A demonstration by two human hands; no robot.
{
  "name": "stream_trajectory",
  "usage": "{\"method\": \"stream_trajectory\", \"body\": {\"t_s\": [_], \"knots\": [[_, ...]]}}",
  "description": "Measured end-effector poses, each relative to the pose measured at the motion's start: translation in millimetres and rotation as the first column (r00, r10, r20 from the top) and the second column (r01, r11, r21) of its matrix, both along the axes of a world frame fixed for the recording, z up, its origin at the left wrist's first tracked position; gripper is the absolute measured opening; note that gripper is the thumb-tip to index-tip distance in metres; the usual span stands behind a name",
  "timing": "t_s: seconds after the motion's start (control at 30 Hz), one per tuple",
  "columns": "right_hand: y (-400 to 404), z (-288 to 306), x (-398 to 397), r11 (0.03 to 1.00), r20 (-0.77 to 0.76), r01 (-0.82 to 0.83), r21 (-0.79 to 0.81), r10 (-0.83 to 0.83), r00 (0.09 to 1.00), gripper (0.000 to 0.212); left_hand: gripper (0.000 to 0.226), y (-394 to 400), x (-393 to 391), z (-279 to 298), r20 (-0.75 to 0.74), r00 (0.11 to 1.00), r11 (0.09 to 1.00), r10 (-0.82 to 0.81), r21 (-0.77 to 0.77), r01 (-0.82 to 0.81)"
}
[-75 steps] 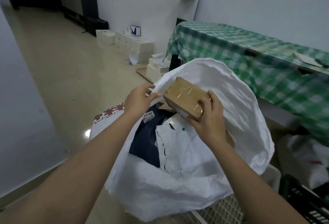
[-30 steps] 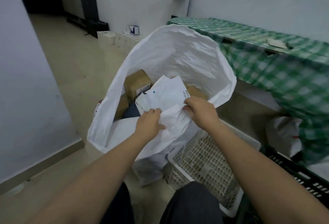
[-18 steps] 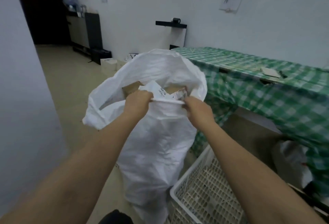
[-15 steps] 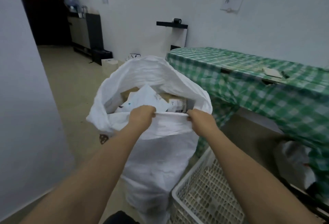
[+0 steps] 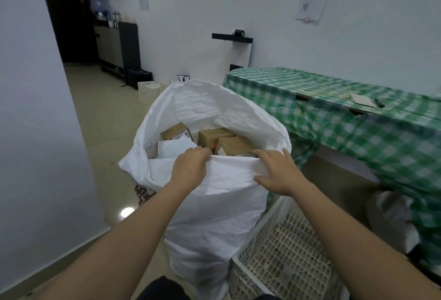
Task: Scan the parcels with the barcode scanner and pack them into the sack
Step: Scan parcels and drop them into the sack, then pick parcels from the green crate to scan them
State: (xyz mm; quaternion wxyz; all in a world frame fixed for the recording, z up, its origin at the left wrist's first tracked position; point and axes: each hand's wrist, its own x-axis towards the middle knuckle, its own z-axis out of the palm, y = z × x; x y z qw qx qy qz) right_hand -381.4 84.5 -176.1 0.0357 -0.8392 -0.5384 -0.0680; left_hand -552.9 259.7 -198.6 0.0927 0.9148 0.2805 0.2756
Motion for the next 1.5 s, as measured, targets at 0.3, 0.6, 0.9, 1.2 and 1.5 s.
{"method": "stream_trajectory", "body": {"t_s": [0.3,0.6,0.9,1.2,1.5], "knots": [[12.3,15.5,-2.2,0.989,0.244,0.147,-0.027,-0.136,0.960,0.019,0.026,-0.7,-2.7,5.7,-0.012,0.999,0.995,-0.041,-0.093,0.039],[-31.5,-1.8,-13.6,0.973,0.057,0.055,0.224,-0.069,0.996,0.061,0.036,-45.8,18.1,0.9,0.104,0.968,0.963,-0.227,-0.125,0.239],[-210.1,-40.5,0.0,0.928,-0.203,0.358,0.105,-0.333,0.921,0.062,0.036,-204.7,92.4,-15.0,0.189,0.837,0.811,-0.513,-0.212,0.545],[-426.1,-148.2,40.8,0.684,-0.432,0.723,-0.092,-0.682,0.590,0.055,0.039,-360.0,193.2,-114.6,-0.101,0.646,0.624,-0.756,-0.409,0.666],[-432.3,-348.8,93.7,0.645,-0.543,0.618,-0.451,-0.747,0.384,0.050,0.041,-389.1,268.2,-264.8,-0.453,0.446,0.616,-0.772,-0.355,0.704]]}}
